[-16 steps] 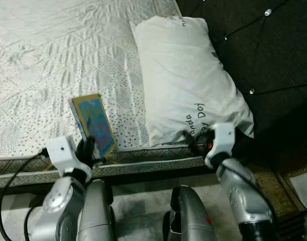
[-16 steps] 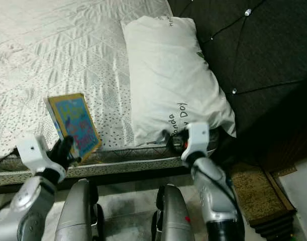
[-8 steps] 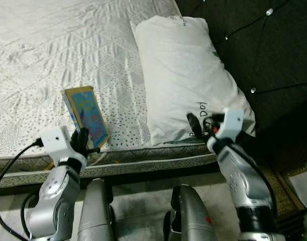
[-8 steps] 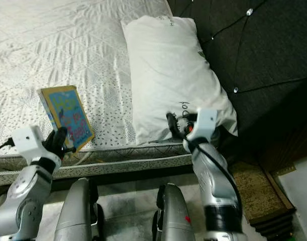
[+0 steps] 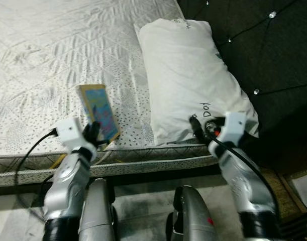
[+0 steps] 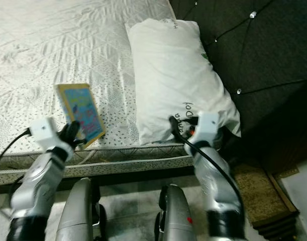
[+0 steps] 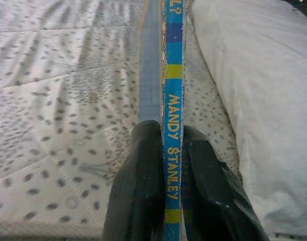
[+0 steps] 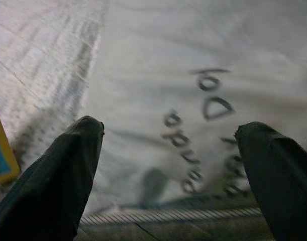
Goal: Clean up the room
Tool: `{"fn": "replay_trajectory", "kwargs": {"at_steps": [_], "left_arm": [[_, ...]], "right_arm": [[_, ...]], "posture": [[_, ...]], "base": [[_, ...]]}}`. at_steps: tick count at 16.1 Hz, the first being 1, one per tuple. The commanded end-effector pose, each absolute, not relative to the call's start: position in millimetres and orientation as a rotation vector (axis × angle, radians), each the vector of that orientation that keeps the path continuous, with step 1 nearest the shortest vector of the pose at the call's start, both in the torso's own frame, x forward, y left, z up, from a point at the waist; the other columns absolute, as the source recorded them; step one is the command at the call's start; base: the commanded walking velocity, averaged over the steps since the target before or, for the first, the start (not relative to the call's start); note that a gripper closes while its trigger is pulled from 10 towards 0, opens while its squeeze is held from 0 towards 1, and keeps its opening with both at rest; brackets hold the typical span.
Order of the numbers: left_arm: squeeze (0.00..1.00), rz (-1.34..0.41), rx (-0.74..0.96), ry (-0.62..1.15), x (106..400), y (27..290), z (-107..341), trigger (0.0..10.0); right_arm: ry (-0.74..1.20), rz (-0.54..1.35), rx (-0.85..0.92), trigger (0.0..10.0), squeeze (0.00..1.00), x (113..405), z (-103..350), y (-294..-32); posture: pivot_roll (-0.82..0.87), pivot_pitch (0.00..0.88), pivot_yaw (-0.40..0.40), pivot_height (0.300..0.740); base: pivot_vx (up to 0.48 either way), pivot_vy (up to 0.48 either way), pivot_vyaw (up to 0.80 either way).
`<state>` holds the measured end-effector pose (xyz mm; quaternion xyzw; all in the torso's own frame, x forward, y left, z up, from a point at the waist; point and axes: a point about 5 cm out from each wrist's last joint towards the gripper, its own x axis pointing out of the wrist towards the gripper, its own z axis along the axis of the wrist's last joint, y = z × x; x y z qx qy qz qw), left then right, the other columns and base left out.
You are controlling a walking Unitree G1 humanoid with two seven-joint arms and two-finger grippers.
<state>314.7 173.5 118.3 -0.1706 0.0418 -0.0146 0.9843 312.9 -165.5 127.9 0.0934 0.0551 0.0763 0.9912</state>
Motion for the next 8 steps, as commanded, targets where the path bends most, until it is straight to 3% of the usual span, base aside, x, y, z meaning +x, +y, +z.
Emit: {"fn": "replay_trajectory", "kwargs": {"at_steps": [1,4,8], "left_arm": [[0.00,-0.060,-0.359,0.084,327.2,167.0,118.6,10.0],[0.00,-0.082,-0.382,0.059,344.0,163.0,125.2,10.0],[0.00,-0.154,-0.604,0.072,368.2,138.3,140.6,10.0]], "right_arm": [[0.122,0.120,0.163,10.0,0.00,303.9,126.6,-177.0],[0.138,0.100,0.147,10.0,0.00,294.4,123.8,-184.3],[0.152,0.088,0.139,10.0,0.00,289.9,124.2,-187.0]], "posture": [[-0.12,0.207,-0.057,0.585],[-0.13,0.215,-0.056,0.585],[-0.14,0.224,-0.058,0.585]], "base": [[0.000,0.000,0.00],[0.000,0.000,0.00],[0.000,0.000,0.00]]}}
